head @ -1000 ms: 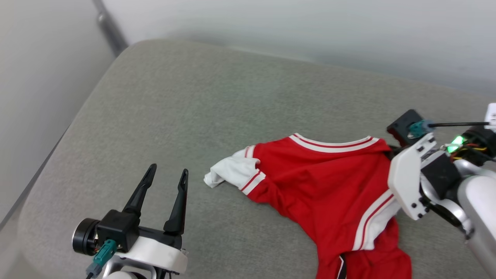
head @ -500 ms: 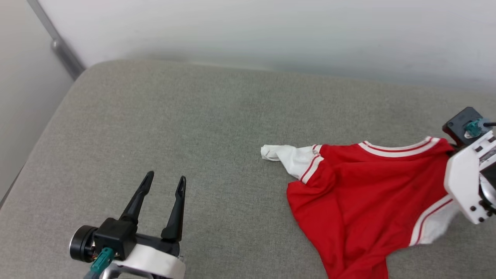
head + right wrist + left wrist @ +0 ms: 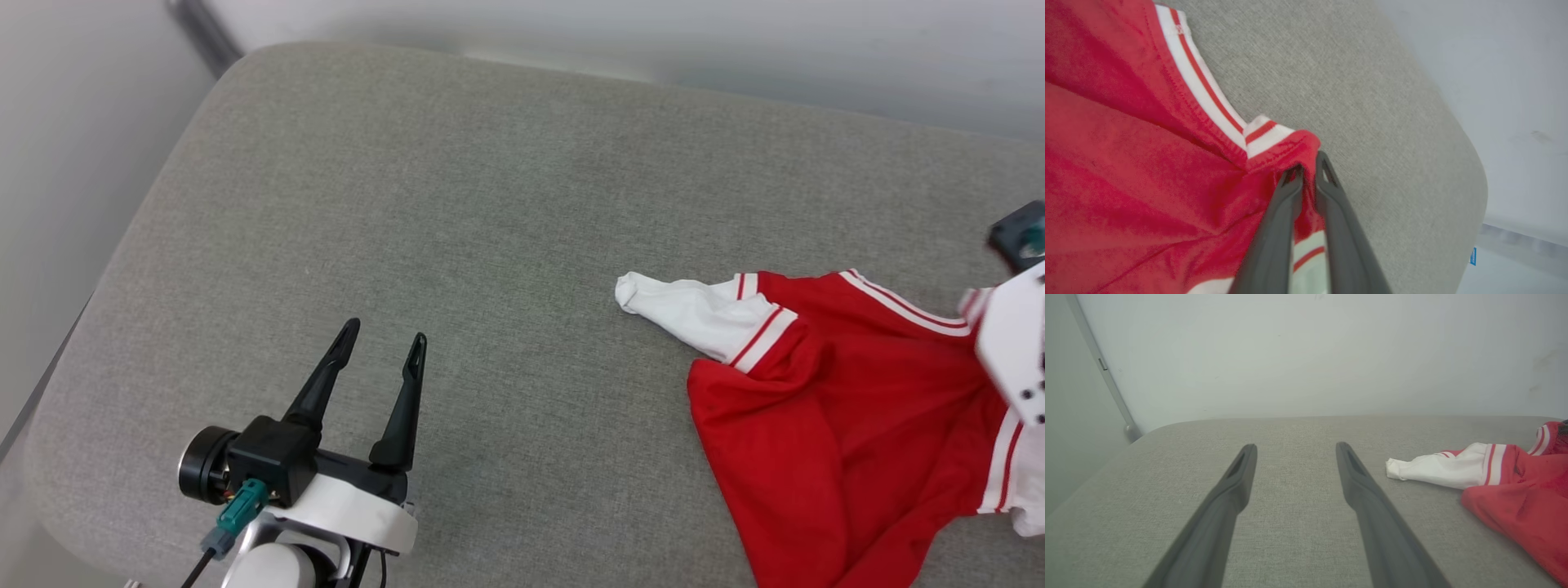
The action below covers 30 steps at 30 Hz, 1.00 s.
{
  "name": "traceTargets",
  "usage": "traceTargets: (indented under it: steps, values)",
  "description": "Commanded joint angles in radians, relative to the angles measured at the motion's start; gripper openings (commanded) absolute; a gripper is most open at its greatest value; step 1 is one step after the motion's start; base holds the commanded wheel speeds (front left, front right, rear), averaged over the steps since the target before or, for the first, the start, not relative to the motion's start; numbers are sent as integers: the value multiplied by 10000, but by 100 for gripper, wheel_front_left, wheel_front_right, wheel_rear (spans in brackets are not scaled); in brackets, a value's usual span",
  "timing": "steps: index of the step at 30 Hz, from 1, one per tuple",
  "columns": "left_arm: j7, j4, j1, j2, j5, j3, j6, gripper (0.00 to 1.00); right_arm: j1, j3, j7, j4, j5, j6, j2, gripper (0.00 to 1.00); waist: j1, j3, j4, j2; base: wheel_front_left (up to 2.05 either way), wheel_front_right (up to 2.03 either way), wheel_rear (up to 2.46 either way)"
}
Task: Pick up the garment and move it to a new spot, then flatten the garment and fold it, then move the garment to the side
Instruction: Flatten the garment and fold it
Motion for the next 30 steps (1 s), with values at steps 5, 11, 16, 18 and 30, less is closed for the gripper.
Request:
traceTargets:
  steps: [5, 11, 16, 18, 30]
  values:
    - [-25, 89, -229, 0, 85, 164, -66, 100, -403, 423, -1294, 1181, -139, -12, 805, 100, -1, -88, -50, -1, 0, 0, 0]
    - [-25, 30, 9, 142, 74, 551, -75, 100, -584, 2, -2431, 1740, 32, -10, 1551, 100, -1, -573, -742, -1, 0, 0, 0]
    - [-25, -186, 253, 147, -76, 993, -91, 100, -291, -939, -3626, 1298, 212, -10, 2110, 100, -1, -957, -1512, -1, 0, 0, 0]
    - [-25, -288, 353, 155, -96, 1173, -87, 100, 0, -1400, -4152, 926, 310, -10, 2319, 100, -1, -1043, -1782, -1, 0, 0, 0]
    - [-25, -449, 657, 296, -260, 1523, -145, 100, 3598, -5066, -6902, -2671, -136, -9, 4394, 100, -1, -1112, -2964, -1, 0, 0, 0]
